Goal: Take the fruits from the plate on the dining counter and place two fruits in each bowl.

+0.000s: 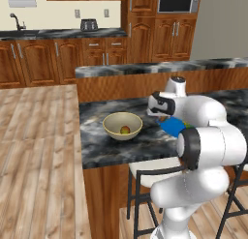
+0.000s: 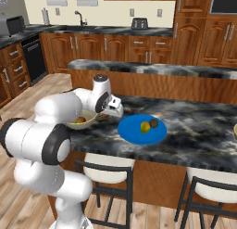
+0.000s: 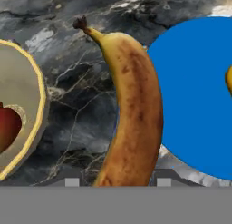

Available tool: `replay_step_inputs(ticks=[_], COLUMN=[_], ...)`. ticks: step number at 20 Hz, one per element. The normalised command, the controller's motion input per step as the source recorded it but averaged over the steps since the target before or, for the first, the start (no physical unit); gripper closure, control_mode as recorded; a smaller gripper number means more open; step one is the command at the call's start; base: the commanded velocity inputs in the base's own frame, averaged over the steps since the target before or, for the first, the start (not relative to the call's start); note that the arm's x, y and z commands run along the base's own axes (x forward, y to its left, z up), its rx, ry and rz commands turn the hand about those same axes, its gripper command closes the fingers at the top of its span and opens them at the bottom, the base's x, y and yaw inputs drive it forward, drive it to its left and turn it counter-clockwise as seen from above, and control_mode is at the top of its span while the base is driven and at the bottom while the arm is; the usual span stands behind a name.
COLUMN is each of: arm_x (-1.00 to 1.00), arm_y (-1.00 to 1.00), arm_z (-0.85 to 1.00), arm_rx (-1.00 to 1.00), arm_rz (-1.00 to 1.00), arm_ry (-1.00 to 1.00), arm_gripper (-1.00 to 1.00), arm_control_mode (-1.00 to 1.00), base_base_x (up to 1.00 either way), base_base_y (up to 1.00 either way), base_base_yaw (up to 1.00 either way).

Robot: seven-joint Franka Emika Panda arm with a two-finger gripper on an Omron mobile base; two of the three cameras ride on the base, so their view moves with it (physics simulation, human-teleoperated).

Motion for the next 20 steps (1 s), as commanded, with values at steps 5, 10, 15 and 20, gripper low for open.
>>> replay_step_inputs(ticks=[5,10,15,20], arm_x=[-0.36,-0.03,0.33,0.5], arm_y=[0.84,0.91,0.67,0.26], arm_z=[0.53,0.16,-0.01,-0.16], arm_rx=[0.01,0.0,0.0,0.0], arm_rz=[0.05,0.04,0.0,0.0], arm_ry=[0.0,0.0,0.0,0.0], arm_gripper=[1.0,1.0,1.0,1.0], arm_control_mode=[-1.0,-1.0,-1.0,-1.0], base_base_x=[0.0,0.0,0.0,0.0], base_base_y=[0.0,0.0,0.0,0.0], base_base_yaw=[0.0,0.0,0.0,0.0])
